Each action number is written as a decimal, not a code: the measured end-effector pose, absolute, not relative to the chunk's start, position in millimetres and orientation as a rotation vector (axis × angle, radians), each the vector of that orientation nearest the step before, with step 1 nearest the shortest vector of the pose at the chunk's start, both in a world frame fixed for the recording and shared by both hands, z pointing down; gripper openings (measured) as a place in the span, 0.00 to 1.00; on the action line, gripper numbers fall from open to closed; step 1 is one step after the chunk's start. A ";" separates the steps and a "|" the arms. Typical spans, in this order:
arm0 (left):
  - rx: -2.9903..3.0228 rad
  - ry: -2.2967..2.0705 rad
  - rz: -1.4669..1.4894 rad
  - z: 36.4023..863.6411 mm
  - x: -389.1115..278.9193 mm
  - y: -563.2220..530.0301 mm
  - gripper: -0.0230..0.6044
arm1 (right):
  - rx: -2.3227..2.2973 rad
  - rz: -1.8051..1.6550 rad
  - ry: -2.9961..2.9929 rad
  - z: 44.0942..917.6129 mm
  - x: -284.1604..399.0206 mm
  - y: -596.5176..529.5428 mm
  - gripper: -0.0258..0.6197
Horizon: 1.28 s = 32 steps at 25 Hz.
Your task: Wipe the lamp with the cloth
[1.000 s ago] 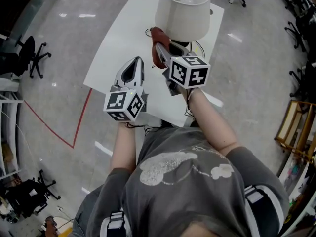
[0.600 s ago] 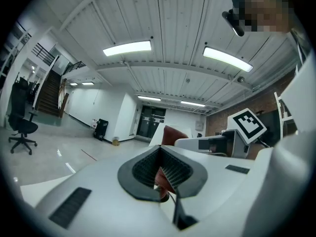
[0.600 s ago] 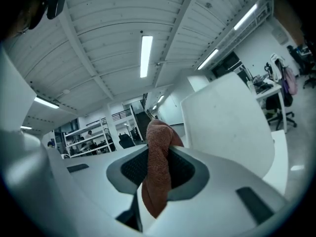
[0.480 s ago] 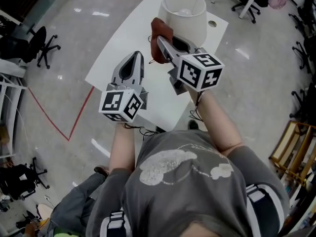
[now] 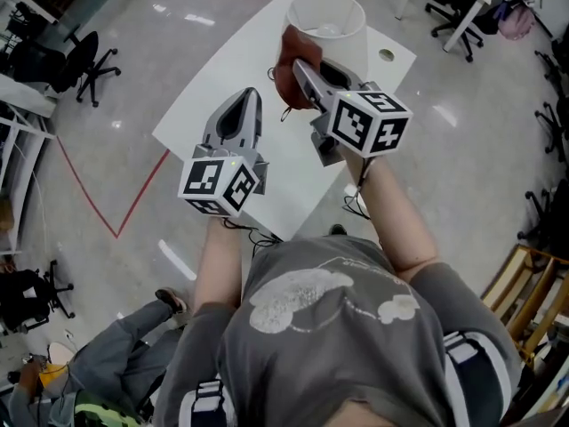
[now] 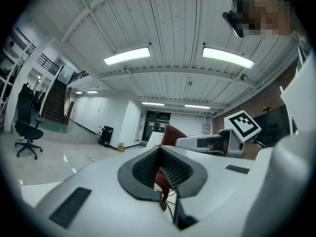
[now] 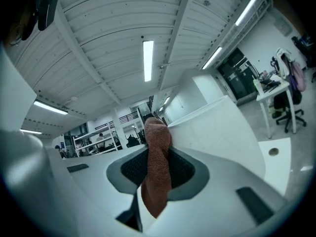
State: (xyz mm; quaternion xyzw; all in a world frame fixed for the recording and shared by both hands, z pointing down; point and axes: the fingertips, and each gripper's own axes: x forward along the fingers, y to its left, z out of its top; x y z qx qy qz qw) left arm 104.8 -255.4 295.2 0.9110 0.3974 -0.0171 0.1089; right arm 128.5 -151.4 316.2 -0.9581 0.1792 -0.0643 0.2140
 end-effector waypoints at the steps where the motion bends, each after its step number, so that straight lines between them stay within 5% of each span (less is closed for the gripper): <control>1: 2.686 1.155 -0.039 297.8 104.1 -251.1 0.05 | -2.656 -0.193 0.505 319.9 127.9 -147.3 0.18; 32: 2.701 0.856 0.194 379.2 51.7 -235.6 0.05 | -2.648 -0.576 0.598 449.5 82.3 -116.4 0.18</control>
